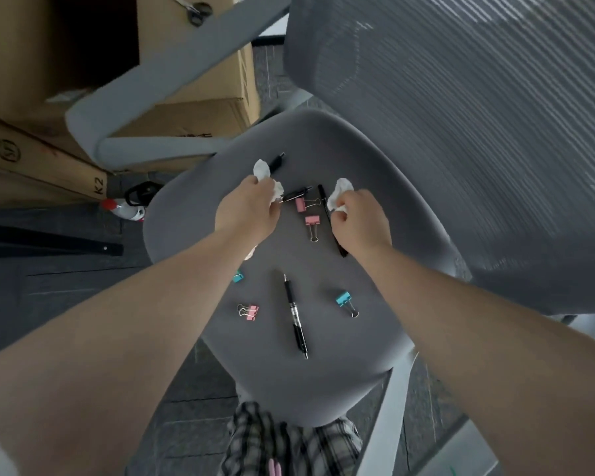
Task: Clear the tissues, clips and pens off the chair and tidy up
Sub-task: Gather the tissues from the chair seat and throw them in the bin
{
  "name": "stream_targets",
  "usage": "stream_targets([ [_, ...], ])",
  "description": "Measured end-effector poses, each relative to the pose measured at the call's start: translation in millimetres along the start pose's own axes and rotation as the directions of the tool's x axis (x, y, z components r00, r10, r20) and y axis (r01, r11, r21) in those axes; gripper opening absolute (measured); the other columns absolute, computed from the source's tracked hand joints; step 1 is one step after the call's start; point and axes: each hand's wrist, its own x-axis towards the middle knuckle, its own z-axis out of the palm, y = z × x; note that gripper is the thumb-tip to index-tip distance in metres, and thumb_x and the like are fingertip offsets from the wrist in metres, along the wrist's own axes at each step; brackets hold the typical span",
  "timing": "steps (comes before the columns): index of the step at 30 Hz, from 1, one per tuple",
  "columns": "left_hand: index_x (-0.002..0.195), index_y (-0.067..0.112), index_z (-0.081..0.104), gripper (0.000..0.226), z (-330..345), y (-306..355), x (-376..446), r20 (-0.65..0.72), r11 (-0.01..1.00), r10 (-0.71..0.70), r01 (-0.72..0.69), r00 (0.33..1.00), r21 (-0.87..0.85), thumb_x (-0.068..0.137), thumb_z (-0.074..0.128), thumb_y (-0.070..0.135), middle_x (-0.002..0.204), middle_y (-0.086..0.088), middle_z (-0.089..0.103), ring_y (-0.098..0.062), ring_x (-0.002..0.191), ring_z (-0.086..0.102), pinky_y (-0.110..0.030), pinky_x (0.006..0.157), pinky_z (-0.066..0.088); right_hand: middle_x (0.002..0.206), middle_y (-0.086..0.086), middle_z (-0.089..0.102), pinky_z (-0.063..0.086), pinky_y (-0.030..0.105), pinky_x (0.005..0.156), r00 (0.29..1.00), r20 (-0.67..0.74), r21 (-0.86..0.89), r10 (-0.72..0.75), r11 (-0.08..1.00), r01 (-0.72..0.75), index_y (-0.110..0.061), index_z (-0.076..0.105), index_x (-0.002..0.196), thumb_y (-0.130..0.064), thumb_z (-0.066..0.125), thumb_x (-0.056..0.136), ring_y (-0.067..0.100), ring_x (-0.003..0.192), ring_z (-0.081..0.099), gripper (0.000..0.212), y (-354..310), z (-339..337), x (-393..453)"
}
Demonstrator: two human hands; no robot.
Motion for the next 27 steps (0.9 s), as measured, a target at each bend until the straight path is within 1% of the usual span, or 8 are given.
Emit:
stream_targets([
  [7,0.098,0.005,0.052,0.027,-17,-47,-60,0.081,0.995,-0.039,0.046,0.996,-0.094,0.090,0.054,0.031,0.091,-0.007,0.047,-0.033,0.086,0.056,-0.032,0.064,0.036,0.100,0.009,0.050,0.037,0.028,0.068,0.986,0.081,0.034,-0.143,0.990,0.140,-0.008,0.059,0.101,-0.011,0.045,0.087,0.029,0.093,0.056,0.020,-56,4,-18],
  [12,0.099,0.005,0.055,0.027,-28,-86,-121,0.049,0.981,-0.151,0.156,0.987,-0.119,0.090,0.056,0.031,0.096,-0.011,0.055,-0.031,0.086,0.056,-0.037,0.069,0.044,0.115,0.015,0.052,0.036,0.028,0.072,0.948,0.169,-0.034,-0.270,0.960,0.279,-0.007,0.059,0.106,-0.012,0.044,0.087,0.031,0.102,0.054,0.024,-96,25,-51],
  [15,0.101,0.008,0.054,0.026,-26,-111,-171,-0.003,0.966,-0.220,0.217,0.975,-0.143,0.090,0.055,0.032,0.089,-0.005,0.048,-0.028,0.082,0.056,-0.034,0.066,0.043,0.114,0.012,0.050,0.038,0.029,0.070,0.919,0.228,-0.082,-0.321,0.935,0.346,-0.009,0.057,0.108,-0.014,0.043,0.089,0.029,0.093,0.052,0.024,-119,42,-82],
  [17,0.098,0.008,0.052,0.026,-22,-127,-210,-0.031,0.949,-0.277,0.269,0.960,-0.165,0.090,0.054,0.033,0.088,-0.003,0.045,-0.027,0.080,0.055,-0.034,0.065,0.041,0.111,0.009,0.049,0.040,0.028,0.064,0.898,0.261,-0.105,-0.354,0.914,0.391,-0.011,0.057,0.107,-0.015,0.043,0.090,0.026,0.084,0.050,0.022,-134,54,-109],
  [19,0.101,0.008,0.052,0.027,-16,-143,-254,-0.049,0.922,-0.350,0.334,0.936,-0.197,0.090,0.056,0.033,0.091,-0.003,0.046,-0.025,0.081,0.053,-0.034,0.066,0.041,0.111,0.008,0.048,0.042,0.028,0.062,0.865,0.294,-0.128,-0.407,0.880,0.457,-0.013,0.058,0.106,-0.014,0.042,0.090,0.028,0.083,0.054,0.023,-148,70,-141],
  [21,0.103,0.009,0.053,0.028,-3,-158,-308,-0.065,0.885,-0.424,0.398,0.903,-0.241,0.090,0.057,0.034,0.093,-0.003,0.047,-0.025,0.082,0.053,-0.034,0.067,0.041,0.113,0.010,0.049,0.041,0.031,0.068,0.821,0.329,-0.153,-0.467,0.831,0.534,-0.013,0.059,0.110,-0.013,0.042,0.090,0.031,0.091,0.055,0.027,-161,89,-179],
  [23,0.101,0.009,0.053,0.027,12,-169,-369,-0.071,0.845,-0.489,0.453,0.869,-0.283,0.090,0.057,0.033,0.090,-0.002,0.045,-0.025,0.081,0.054,-0.033,0.065,0.039,0.108,0.008,0.047,0.040,0.032,0.068,0.775,0.369,-0.154,-0.513,0.789,0.595,-0.013,0.059,0.112,-0.013,0.042,0.090,0.029,0.094,0.055,0.028,-172,109,-224],
  [27,0.101,0.007,0.054,0.024,49,-176,-508,-0.050,0.730,-0.643,0.593,0.764,-0.341,0.091,0.055,0.029,0.091,-0.002,0.044,-0.028,0.086,0.055,-0.032,0.066,0.036,0.110,0.012,0.048,0.041,0.033,0.068,0.649,0.464,-0.179,-0.603,0.654,0.735,-0.011,0.058,0.115,-0.014,0.043,0.092,0.029,0.096,0.054,0.028,-181,151,-334],
])
